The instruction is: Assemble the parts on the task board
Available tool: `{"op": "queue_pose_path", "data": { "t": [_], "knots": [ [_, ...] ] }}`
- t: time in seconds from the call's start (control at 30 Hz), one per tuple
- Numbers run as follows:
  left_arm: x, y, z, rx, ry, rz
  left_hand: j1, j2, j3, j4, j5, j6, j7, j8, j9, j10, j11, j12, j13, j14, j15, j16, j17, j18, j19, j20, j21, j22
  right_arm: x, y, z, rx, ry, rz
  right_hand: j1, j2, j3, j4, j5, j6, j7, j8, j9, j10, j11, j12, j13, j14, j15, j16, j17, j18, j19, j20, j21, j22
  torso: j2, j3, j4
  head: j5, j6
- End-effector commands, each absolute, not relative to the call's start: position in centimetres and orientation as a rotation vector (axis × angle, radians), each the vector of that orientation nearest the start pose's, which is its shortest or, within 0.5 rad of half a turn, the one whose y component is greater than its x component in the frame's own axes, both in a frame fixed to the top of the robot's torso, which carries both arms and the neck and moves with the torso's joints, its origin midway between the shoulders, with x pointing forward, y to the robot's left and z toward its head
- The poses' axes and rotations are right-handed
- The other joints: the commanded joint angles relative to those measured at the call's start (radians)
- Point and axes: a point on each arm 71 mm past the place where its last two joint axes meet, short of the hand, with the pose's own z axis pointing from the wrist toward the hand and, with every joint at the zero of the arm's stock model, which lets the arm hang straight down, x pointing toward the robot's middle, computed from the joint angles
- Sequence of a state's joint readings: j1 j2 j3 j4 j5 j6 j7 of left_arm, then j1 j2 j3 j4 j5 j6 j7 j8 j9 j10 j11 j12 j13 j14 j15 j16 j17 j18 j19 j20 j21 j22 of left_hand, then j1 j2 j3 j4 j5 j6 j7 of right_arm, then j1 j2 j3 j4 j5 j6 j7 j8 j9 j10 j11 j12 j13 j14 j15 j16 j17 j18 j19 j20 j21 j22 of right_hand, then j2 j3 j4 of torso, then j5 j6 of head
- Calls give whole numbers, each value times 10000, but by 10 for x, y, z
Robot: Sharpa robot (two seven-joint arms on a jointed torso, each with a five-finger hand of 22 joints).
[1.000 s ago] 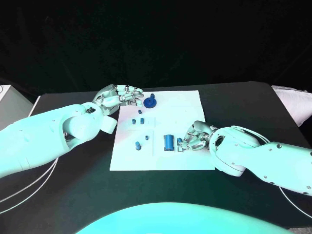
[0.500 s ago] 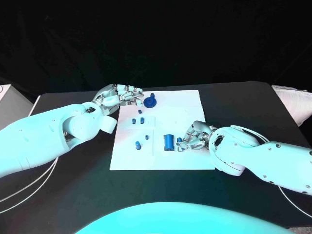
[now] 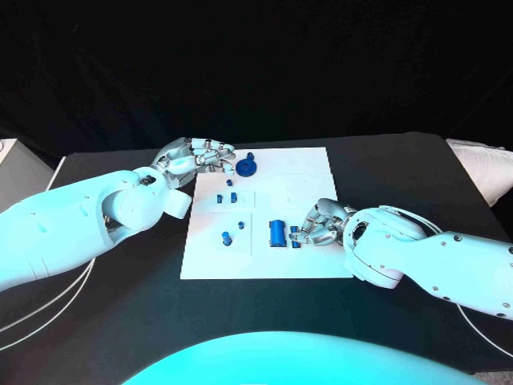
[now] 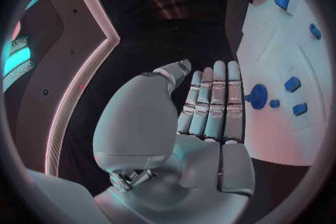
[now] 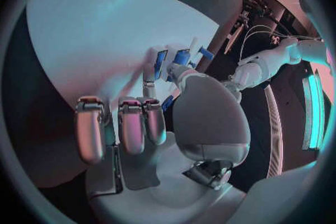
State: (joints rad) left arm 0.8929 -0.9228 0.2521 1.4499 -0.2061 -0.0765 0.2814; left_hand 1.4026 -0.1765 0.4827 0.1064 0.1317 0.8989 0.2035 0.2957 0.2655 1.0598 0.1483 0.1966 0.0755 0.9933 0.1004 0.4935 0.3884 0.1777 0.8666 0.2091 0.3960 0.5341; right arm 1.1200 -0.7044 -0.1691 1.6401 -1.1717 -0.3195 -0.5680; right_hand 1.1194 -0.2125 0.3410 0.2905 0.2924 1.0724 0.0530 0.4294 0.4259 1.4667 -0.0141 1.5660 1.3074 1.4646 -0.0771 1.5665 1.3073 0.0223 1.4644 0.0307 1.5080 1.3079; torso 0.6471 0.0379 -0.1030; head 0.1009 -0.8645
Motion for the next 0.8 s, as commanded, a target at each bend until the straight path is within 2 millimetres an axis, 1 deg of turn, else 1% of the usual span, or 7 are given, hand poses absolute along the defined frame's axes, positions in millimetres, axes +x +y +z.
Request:
{"op": "queue_pose_path", "data": {
  "t": [0.03,0.23,0.27,0.43,0.53,0.63,0.8],
  "knots": [
    [474,266,-229,-11292,15386,-15721,-23,54,28,59,12,16,-12,-52,6,-71,9,22,10,-97,-3,-59,8,4,64,2,-46,-16,417,-126,-273,2321,21411,5510,-120,-10,-76,7,-60,-2,12,33,0,1041,-42,48,2634,1062,-10,43,2635,-108,922,-24,20,2476,6,4,-10,-8,-15],
    [473,268,-229,-11304,15379,-15675,-21,58,32,59,16,17,-14,-52,6,-73,8,24,10,-97,-3,-63,15,4,66,2,-52,-18,417,-128,-272,2388,21369,5509,-121,18,-85,-5,-20,2,3,37,1,1041,-47,48,2634,1062,-10,43,2635,-111,927,-23,40,2481,7,6,4,-13,-28],
    [473,268,-229,-11306,15378,-15670,-13,62,37,55,19,18,-16,-51,7,-73,7,25,11,-98,-4,-65,18,5,68,2,-55,-19,417,-129,-272,2398,21365,5516,-121,18,-85,-5,-20,2,3,37,1,1041,-47,48,2634,1062,-10,43,2635,-111,927,-23,40,2481,5,9,3,-12,-29],
    [474,267,-229,-11302,15380,-15697,-7,64,41,52,23,19,-17,-51,7,-73,5,26,11,-98,-5,-66,20,5,69,2,-57,-20,416,-130,-271,2495,21269,5579,-108,19,-87,-17,-6,0,-1,38,1,1041,-50,48,2634,1062,-12,43,2635,-109,924,-23,27,2478,-5,0,-2,-1,-22],
    [473,267,-230,-11307,15374,-15704,-7,64,41,52,23,19,-17,-51,7,-73,5,26,11,-98,-5,-66,20,5,69,2,-57,-20,417,-134,-270,2630,21061,5683,-44,11,-88,-52,21,-18,-7,34,-1,1041,-57,48,2634,1062,-17,43,2635,-102,916,-25,-8,2469,-9,4,0,3,-15],
    [473,267,-230,-11316,15372,-15703,-7,64,41,52,23,19,-17,-51,7,-73,5,26,11,-98,-5,-66,20,5,69,2,-57,-20,417,-137,-268,2771,20755,5937,156,-70,-124,-119,17,-113,14,2,-10,1000,-44,-51,2583,1062,-14,43,2635,-81,889,-25,-119,2441,-13,2,-9,11,7],
    [472,266,-232,-11339,15384,-15707,-7,64,41,52,23,19,-17,-51,7,-73,5,26,11,-98,-5,-66,20,5,69,2,-57,-20,418,-140,-265,2952,20286,6483,609,-116,-201,-218,-265,-101,-4,71,26,1005,-55,-38,2590,1062,-18,43,2635,-81,888,-24,-120,2440,-13,4,-17,17,34]
  ]
}}
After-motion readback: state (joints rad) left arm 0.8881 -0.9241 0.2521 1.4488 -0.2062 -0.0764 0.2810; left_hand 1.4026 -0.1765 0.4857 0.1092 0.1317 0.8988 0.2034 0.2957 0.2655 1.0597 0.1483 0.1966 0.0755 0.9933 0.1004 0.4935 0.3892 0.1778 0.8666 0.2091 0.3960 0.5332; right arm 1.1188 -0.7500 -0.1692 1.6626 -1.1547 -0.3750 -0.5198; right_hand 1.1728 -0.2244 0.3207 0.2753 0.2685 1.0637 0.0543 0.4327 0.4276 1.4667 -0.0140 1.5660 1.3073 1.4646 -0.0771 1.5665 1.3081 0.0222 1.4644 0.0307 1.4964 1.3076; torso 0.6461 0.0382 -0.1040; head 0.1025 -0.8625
